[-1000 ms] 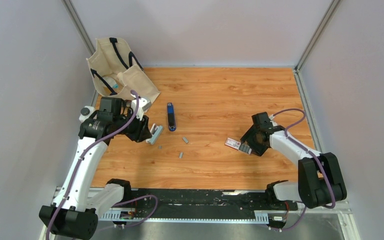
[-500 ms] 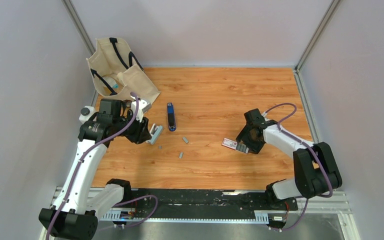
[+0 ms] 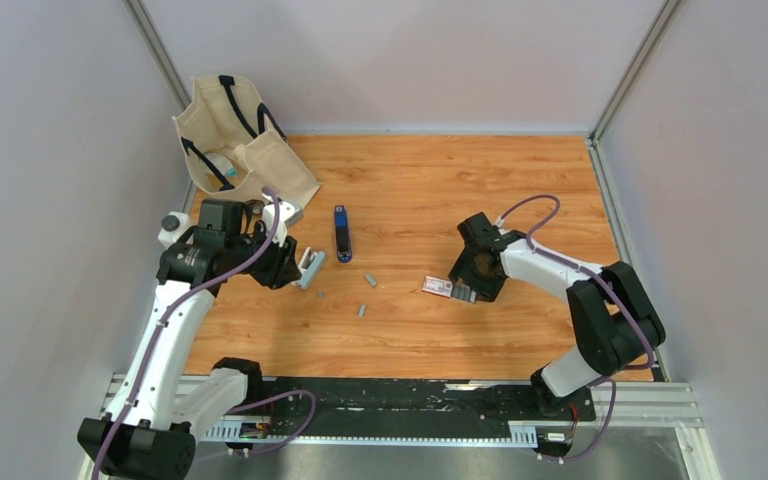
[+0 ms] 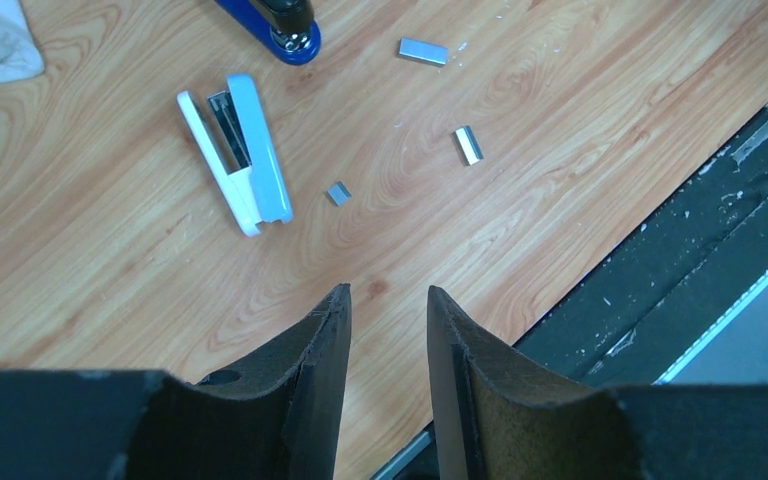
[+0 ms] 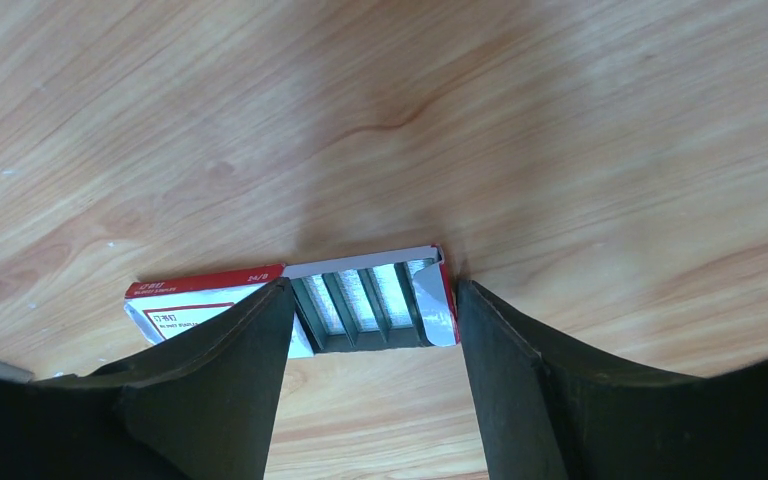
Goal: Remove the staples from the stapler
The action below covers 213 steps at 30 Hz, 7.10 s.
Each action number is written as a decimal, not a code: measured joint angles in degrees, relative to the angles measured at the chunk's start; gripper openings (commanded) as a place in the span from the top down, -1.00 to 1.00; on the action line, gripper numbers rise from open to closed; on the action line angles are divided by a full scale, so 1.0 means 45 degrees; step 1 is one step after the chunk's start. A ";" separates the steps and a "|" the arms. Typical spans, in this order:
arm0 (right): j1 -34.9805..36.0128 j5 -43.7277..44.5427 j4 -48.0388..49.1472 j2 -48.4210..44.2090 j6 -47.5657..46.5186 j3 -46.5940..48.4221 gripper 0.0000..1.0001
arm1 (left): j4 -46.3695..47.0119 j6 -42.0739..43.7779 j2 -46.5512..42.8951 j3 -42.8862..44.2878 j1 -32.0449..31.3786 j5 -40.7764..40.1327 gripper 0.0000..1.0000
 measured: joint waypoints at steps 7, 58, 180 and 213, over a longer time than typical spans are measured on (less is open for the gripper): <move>0.0816 0.0010 -0.0010 0.0738 0.0423 0.0767 -0.34 | 0.0010 0.0199 -0.0073 -0.0024 0.0000 -0.0155 0.14; 0.1010 0.0471 -0.0981 0.2380 -0.2943 0.5727 -0.41 | 0.0374 0.0452 -0.0471 -0.1253 0.0005 -0.1836 0.14; 0.6013 0.4945 -0.2759 0.2788 -0.2215 0.6130 0.62 | 0.0418 0.1185 -0.1166 -0.1501 0.0102 -0.5707 -0.76; 0.5450 0.4945 -0.2302 0.3259 0.0238 0.4415 0.60 | 0.0423 0.1481 -0.1171 -0.1719 0.0102 -0.5571 -0.76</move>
